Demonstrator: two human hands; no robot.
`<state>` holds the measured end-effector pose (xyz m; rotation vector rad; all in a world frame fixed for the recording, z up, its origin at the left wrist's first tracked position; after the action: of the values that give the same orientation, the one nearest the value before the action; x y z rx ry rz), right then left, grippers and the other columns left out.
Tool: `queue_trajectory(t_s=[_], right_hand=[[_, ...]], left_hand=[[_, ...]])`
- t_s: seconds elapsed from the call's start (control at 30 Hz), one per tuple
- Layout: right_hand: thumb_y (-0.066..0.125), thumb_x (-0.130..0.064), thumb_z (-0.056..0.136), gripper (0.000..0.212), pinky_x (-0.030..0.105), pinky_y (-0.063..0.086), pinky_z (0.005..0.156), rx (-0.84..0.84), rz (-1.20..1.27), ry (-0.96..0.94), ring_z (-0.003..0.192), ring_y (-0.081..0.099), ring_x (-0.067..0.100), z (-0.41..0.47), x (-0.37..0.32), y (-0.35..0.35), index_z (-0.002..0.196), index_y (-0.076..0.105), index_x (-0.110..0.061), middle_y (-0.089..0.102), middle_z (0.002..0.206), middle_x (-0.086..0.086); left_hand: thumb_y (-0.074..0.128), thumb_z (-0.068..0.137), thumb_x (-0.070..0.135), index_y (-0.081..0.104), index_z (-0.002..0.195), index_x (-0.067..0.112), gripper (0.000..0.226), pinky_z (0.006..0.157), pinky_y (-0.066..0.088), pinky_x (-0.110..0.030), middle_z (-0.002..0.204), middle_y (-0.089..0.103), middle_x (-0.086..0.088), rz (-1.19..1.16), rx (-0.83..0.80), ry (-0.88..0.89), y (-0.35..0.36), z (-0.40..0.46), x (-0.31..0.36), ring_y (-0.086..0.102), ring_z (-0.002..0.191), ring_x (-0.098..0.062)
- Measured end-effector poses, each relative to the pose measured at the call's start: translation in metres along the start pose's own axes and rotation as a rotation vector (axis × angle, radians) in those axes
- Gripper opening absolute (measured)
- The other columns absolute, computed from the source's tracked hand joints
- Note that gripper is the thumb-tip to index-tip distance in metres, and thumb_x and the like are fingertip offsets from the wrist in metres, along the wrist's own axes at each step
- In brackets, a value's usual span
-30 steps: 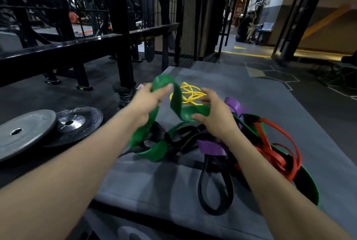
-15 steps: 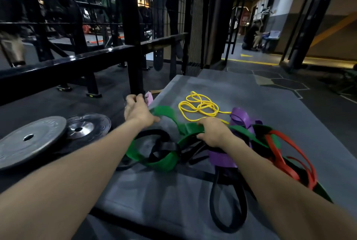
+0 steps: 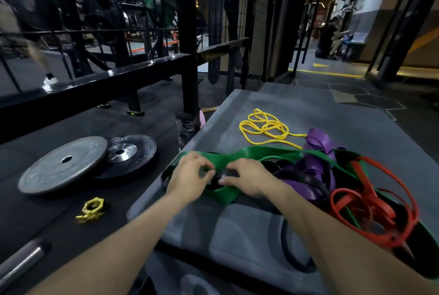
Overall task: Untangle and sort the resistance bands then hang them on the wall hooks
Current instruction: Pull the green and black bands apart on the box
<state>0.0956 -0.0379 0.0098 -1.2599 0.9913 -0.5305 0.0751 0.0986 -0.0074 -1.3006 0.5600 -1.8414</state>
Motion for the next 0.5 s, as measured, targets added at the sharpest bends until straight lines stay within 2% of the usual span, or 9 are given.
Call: queue_trajectory(t_s=[0.03, 0.1, 0.17, 0.23, 0.3, 0.37, 0.43, 0.5], right_hand=[[0.065, -0.035, 0.084, 0.027, 0.028, 0.039, 0.07, 0.056, 0.137, -0.002, 0.088, 0.061, 0.024, -0.003, 0.008, -0.005, 0.088, 0.066, -0.009, 0.067, 0.091, 0.012], [0.069, -0.02, 0.082, 0.018, 0.026, 0.04, 0.065, 0.182, 0.407, 0.014, 0.075, 0.057, 0.014, -0.015, 0.02, -0.023, 0.086, 0.071, -0.003, 0.067, 0.078, 0.01], [0.069, -0.014, 0.082, 0.012, 0.025, 0.043, 0.063, 0.368, 0.585, 0.068, 0.059, 0.052, 0.002, -0.028, 0.038, -0.042, 0.074, 0.071, -0.005, 0.066, 0.064, 0.007], [0.068, -0.014, 0.082, 0.017, 0.026, 0.042, 0.06, 0.542, 0.733, 0.163, 0.049, 0.047, -0.003, -0.039, 0.059, -0.057, 0.065, 0.067, -0.014, 0.058, 0.053, -0.005], [0.068, -0.017, 0.083, 0.015, 0.03, 0.045, 0.065, 0.601, 0.761, 0.235, 0.057, 0.052, 0.007, -0.047, 0.069, -0.065, 0.068, 0.066, -0.015, 0.06, 0.059, -0.003], [0.065, -0.018, 0.085, 0.01, 0.024, 0.042, 0.065, 0.592, 0.696, 0.256, 0.066, 0.052, 0.014, -0.052, 0.071, -0.067, 0.081, 0.065, -0.008, 0.06, 0.071, 0.003], [0.064, -0.017, 0.087, 0.014, 0.023, 0.038, 0.067, 0.641, 0.656, 0.274, 0.073, 0.052, 0.017, -0.058, 0.071, -0.066, 0.09, 0.065, -0.004, 0.059, 0.078, 0.005], [0.063, -0.017, 0.087, 0.016, 0.027, 0.04, 0.071, 0.723, 0.649, 0.255, 0.077, 0.055, 0.02, -0.065, 0.071, -0.069, 0.093, 0.066, -0.002, 0.061, 0.08, 0.006]], left_hand=[[0.068, 0.08, 0.026, 0.07, 0.092, 0.015, 0.016, 0.093, 0.044, -0.034, 0.101, 0.061, -0.004, 0.038, -0.017, 0.002, 0.001, -0.007, -0.005, 0.056, 0.101, -0.023], [0.062, 0.083, 0.04, 0.067, 0.099, 0.016, 0.029, 0.095, 0.043, -0.035, 0.105, 0.06, -0.003, 0.075, -0.004, -0.025, -0.004, -0.012, -0.013, 0.055, 0.105, -0.022], [0.06, 0.086, 0.04, 0.063, 0.109, 0.013, 0.036, 0.1, 0.04, -0.034, 0.113, 0.057, -0.005, 0.081, 0.002, -0.048, -0.014, -0.008, -0.014, 0.052, 0.112, -0.024], [0.063, 0.083, 0.042, 0.06, 0.118, 0.015, 0.044, 0.104, 0.035, -0.029, 0.123, 0.053, -0.002, 0.119, -0.072, -0.028, -0.018, -0.005, -0.011, 0.047, 0.119, -0.022], [0.069, 0.075, 0.048, 0.059, 0.118, 0.023, 0.051, 0.104, 0.034, -0.029, 0.128, 0.047, 0.005, 0.241, -0.206, 0.031, -0.015, -0.007, -0.005, 0.041, 0.124, -0.018], [0.072, 0.073, 0.045, 0.057, 0.118, 0.029, 0.05, 0.104, 0.033, -0.031, 0.132, 0.04, 0.01, 0.387, -0.284, 0.072, -0.008, -0.016, 0.0, 0.034, 0.128, -0.015], [0.067, 0.08, 0.034, 0.057, 0.117, 0.029, 0.039, 0.1, 0.033, -0.031, 0.131, 0.041, 0.009, 0.46, -0.231, 0.054, -0.008, -0.02, -0.003, 0.034, 0.127, -0.015], [0.06, 0.086, 0.029, 0.061, 0.112, 0.026, 0.026, 0.096, 0.035, -0.031, 0.124, 0.049, 0.004, 0.433, -0.153, -0.015, -0.017, -0.021, -0.011, 0.038, 0.123, -0.017]])
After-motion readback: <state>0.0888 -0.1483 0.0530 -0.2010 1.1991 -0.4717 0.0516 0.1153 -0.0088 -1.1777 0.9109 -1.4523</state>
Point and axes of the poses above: each hand's wrist, its own z-axis towards the middle knuckle, its own y-axis out of the palm, x = y × z, the point moved 6 cm from there along z, towards the middle knuckle
